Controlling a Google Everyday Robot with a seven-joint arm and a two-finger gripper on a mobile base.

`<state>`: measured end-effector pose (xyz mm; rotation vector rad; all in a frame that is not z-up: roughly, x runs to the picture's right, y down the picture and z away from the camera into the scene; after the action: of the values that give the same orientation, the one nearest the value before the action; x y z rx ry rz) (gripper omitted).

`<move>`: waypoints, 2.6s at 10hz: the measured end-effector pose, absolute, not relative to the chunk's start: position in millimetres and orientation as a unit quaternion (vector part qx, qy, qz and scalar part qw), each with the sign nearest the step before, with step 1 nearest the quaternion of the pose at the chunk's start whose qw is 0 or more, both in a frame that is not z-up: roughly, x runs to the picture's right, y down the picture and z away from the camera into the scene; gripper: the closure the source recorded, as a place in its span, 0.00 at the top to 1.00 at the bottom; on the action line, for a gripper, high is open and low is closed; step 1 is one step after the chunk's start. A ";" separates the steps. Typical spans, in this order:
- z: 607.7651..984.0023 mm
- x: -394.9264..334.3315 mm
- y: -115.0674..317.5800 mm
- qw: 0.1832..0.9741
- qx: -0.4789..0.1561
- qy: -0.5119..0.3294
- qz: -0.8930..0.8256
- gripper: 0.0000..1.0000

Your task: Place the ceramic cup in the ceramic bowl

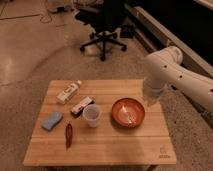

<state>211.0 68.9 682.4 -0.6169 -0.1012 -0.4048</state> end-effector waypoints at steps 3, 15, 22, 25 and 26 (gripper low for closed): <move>687.0 199.1 59.2 0.932 -0.299 -0.053 -0.198 0.40; 686.1 140.3 77.6 0.924 -0.299 -0.062 -0.230 0.40; 685.9 152.5 79.5 0.921 -0.299 -0.072 -0.240 0.40; 686.1 116.8 85.4 0.919 -0.298 -0.072 -0.246 0.40; 687.3 108.0 82.7 0.919 -0.296 -0.074 -0.250 0.40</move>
<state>108.0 82.7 687.3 -0.6079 -0.1514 -0.5142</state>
